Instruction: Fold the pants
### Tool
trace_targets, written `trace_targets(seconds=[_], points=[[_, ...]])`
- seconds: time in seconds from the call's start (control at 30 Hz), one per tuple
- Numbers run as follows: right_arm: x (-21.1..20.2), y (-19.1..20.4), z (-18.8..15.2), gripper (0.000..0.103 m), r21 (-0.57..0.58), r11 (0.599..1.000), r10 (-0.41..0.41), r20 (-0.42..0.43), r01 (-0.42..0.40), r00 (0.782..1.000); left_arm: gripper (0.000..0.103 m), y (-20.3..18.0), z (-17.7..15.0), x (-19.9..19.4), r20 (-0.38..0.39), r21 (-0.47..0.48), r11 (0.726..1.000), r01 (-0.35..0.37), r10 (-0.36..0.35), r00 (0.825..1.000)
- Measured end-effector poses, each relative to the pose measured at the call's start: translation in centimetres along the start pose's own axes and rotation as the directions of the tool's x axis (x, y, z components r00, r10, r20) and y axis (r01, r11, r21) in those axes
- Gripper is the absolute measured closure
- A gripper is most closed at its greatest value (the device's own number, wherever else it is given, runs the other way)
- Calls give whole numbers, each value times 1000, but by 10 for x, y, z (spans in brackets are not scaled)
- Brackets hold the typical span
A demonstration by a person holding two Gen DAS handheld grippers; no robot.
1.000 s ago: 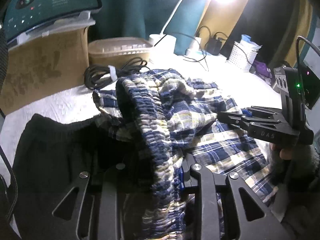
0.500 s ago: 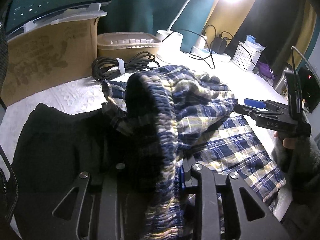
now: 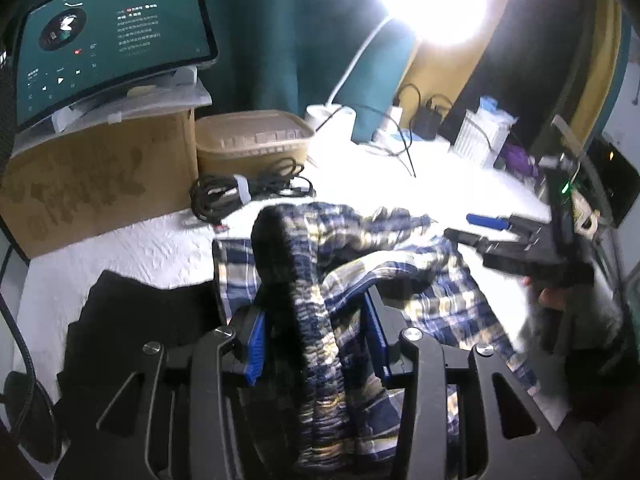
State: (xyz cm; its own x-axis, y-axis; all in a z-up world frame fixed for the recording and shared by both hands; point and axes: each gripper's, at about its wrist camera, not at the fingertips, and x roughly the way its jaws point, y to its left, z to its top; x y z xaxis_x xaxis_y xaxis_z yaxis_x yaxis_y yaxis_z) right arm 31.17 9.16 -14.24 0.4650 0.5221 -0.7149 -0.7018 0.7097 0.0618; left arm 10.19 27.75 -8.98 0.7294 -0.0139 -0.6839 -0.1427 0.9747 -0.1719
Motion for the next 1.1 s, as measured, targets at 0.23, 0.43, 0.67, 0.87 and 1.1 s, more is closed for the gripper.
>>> trace_targets(seconds=[0.23, 0.43, 0.67, 0.87, 1.1], points=[[15, 0, 0, 39, 4, 1000, 10, -22, -10, 1000, 61, 2, 11, 8, 4, -4, 1000, 22, -22, 1000], [22, -1, 0, 39, 7, 1000, 19, -34, -18, 999, 61, 12, 3, 18, -53, -19, 1000, -22, 21, 998], [18, 0, 0, 39, 9, 1000, 7, -27, -7, 1000, 53, 19, -23, 7, -96, -41, 997, -60, 56, 994], [0, 0, 4, 39, 19, 1000, -4, 8, 4, 1000, 52, 11, -16, -20, 3, -24, 999, -45, 45, 999], [-11, 3, 4, 39, 11, 1000, -1, 27, 0, 1000, 51, 6, 7, -2, 43, 18, 995, -97, 96, 994]])
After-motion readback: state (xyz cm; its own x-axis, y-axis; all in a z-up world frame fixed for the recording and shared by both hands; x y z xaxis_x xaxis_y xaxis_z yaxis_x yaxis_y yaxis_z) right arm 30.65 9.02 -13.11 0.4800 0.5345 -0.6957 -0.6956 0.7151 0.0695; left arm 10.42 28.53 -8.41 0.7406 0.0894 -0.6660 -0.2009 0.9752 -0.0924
